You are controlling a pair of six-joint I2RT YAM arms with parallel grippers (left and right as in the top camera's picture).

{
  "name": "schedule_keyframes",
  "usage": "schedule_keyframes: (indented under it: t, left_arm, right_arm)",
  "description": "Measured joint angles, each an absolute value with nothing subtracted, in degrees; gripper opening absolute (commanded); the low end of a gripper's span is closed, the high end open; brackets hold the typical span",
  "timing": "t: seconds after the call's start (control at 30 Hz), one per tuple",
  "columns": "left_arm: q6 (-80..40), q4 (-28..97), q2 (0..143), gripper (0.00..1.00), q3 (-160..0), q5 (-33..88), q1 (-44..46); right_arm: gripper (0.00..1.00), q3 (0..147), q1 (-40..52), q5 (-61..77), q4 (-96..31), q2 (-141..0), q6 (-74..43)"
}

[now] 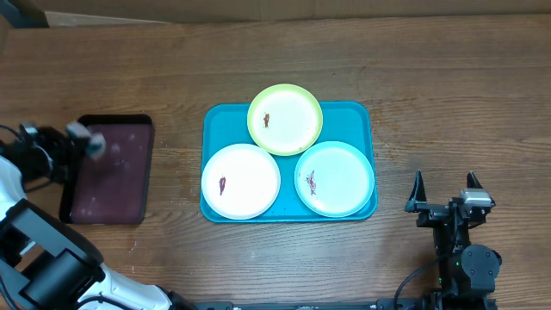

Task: Clean dirty plates on tray and stack at the side

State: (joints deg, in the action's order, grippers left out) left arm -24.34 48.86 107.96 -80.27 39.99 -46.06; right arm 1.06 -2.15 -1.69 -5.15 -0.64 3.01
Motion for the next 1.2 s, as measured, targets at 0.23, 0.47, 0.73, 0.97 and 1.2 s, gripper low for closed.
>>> schedule_keyframes:
  t: [0.23, 0.47, 0.73, 0.97, 1.2]
  left_arm:
    - [-24.0, 45.6, 108.0, 0.04, -72.1, 35.3, -45.3]
    - [-22.4, 49.7, 108.0, 0.04, -81.6, 48.0, -45.5]
    - [-25.3, 57.1, 106.8, 0.04, -93.7, 51.7, -45.3]
    - [-25.8, 49.7, 110.5, 0.04, -81.8, 47.4, -43.1]
    - [-26.0, 50.8, 115.3, 0.04, -81.9, 55.1, -43.3]
  right_arm:
    - [1.0, 1.1, -2.2, -1.7, -5.1, -0.6, 3.0]
    - [1.0, 1.1, -2.2, -1.7, -5.1, -0.6, 3.0]
    - [1.0, 1.1, -2.2, -1.7, -5.2, -0.6, 3.0]
    - [1.0, 1.1, -2.2, -1.7, -5.1, -0.6, 3.0]
    - [1.0, 1.1, -2.2, -1.7, -5.1, -0.6, 3.0]
